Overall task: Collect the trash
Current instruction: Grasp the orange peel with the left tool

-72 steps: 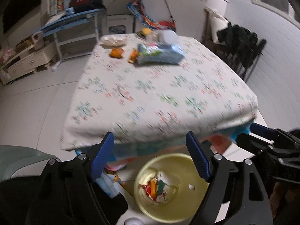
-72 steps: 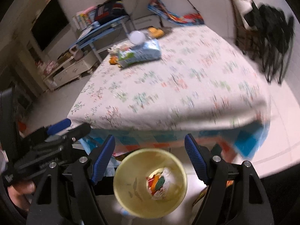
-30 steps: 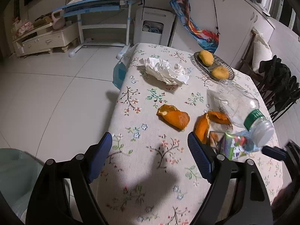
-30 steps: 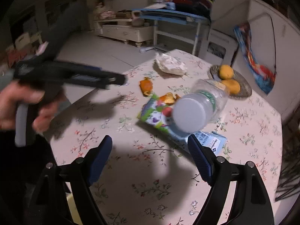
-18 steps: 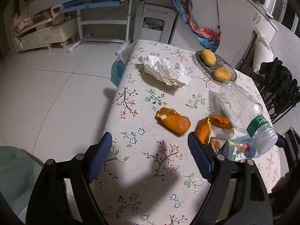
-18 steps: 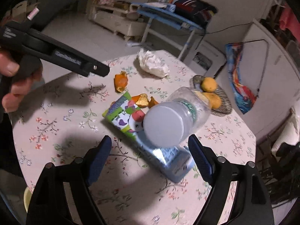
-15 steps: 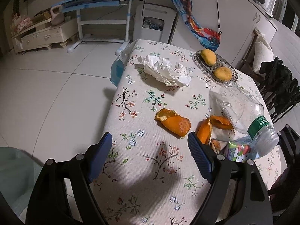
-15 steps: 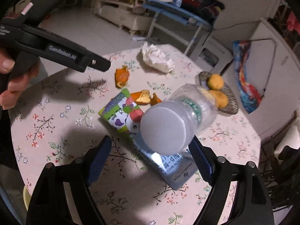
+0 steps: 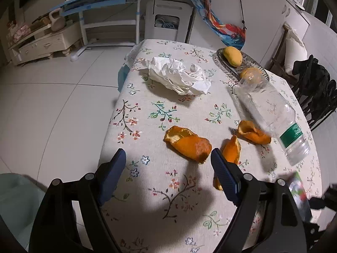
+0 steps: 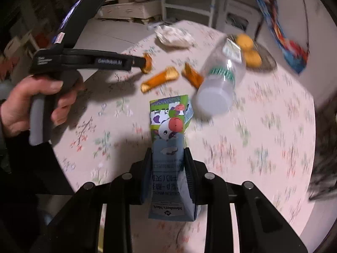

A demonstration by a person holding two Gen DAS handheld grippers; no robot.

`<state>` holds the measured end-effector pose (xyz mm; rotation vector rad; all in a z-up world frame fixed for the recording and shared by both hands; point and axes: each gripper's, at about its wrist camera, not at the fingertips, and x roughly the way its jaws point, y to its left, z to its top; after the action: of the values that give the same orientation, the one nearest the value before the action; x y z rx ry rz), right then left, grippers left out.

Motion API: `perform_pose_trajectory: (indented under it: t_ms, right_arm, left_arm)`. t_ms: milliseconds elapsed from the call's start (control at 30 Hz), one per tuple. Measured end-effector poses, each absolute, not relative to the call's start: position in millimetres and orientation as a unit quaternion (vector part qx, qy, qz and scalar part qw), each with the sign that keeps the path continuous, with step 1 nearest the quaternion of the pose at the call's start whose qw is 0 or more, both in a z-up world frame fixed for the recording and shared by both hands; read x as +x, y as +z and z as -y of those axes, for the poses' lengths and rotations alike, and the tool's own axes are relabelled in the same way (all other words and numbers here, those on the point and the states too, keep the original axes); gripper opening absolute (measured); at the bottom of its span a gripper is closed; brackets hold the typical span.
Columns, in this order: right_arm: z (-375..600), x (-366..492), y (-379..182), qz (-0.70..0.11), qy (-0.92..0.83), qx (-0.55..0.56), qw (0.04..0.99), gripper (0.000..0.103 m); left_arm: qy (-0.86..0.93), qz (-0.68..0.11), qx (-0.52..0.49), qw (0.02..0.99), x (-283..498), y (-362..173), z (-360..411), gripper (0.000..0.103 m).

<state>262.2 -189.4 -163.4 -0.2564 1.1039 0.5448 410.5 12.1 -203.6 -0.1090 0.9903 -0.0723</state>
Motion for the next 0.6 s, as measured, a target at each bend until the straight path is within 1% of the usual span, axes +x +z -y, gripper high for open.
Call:
perform_pose_trajectory:
  t_ms: [67,200,300,333,400,500,533,567,600]
  right_arm:
    - [198,258,-166,-0.526,0.241,-0.104,0.809,0.030]
    - [205,254,-172,-0.518,0.231,-0.062,0.821,0.044]
    - [197,252,-179,-0.513,0.223,-0.074,0.825,0.045]
    - [194,250,-179,-0.508,0.219,-0.081,0.829,0.050]
    - [191,249,-177,-0.496,0.215,-0.083,0.837,0.056]
    - [190,250,-175,-0.478,0.203,-0.085,0.850,0.056]
    - [189,250,-174,-0.474,0.201,-0.085,0.853,0.055]
    - [190,251,-175,-0.473,0.198,-0.088,0.854,0.053]
    - [190,250,-175,-0.473,0.197,-0.093,0.854,0.046]
  left_arm:
    - [-0.034,-0.476,-0.056,0.877,413,-206,-12,0.079]
    - [-0.034,-0.477,-0.059,0.876,417,-210,-9,0.079]
    - [-0.037,-0.473,-0.054,0.879,418,-210,-5,0.079]
    - [-0.037,-0.471,-0.050,0.880,419,-210,-3,0.079]
    - [-0.037,-0.469,-0.050,0.881,422,-210,-2,0.077]
    - [-0.045,-0.472,-0.058,0.879,426,-213,0,0.066]
    - [-0.045,-0.469,-0.053,0.881,426,-213,3,0.059]
    - [-0.053,-0.470,-0.048,0.880,427,-214,6,0.049]
    - [-0.057,-0.469,-0.042,0.880,427,-214,9,0.043]
